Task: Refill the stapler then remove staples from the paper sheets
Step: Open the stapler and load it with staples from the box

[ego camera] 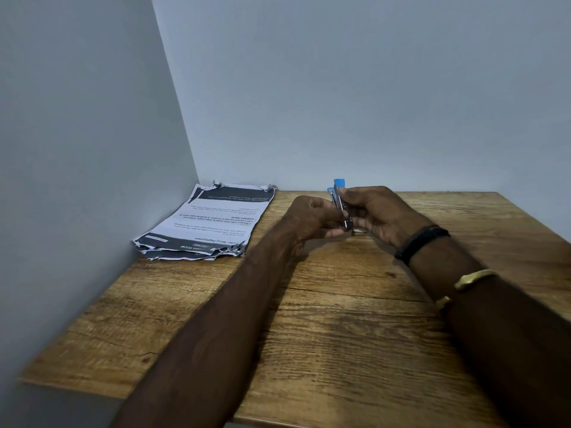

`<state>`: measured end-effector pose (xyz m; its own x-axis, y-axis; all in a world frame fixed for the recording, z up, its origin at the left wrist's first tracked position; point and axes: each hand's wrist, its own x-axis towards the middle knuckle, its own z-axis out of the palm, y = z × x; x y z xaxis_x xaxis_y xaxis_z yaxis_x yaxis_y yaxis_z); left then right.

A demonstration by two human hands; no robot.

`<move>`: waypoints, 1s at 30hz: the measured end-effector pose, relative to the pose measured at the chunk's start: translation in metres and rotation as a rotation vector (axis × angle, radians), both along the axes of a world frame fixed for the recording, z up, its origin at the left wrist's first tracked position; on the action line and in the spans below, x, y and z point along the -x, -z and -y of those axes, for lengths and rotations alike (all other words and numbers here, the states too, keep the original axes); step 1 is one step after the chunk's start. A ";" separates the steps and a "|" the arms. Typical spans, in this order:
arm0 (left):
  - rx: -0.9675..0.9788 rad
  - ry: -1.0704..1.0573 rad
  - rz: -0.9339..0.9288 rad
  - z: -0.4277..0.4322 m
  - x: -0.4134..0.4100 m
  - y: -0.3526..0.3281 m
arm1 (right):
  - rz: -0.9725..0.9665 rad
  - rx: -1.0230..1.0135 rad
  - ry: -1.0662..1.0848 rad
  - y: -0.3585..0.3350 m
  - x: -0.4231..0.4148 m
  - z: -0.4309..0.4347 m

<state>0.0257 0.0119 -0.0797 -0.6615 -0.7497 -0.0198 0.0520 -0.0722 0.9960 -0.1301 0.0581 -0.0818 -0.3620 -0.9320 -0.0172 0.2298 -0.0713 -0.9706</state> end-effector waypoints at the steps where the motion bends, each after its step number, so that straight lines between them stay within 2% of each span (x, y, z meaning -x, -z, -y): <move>1: 0.000 0.000 0.002 -0.001 0.000 -0.001 | 0.008 -0.007 0.004 0.000 0.001 0.000; 12: 0.003 -0.040 0.032 -0.008 0.000 -0.003 | 0.022 -0.058 0.043 0.000 0.002 0.001; 19: -0.033 -0.046 -0.013 -0.010 0.000 -0.004 | 0.007 -0.014 0.028 0.001 0.002 0.000; 26: -0.021 -0.079 0.110 -0.002 0.000 -0.001 | -0.369 -0.025 0.237 -0.004 -0.010 -0.008; 30: 0.078 -0.350 0.175 0.010 0.001 0.003 | -0.714 -0.128 0.374 -0.003 -0.017 -0.007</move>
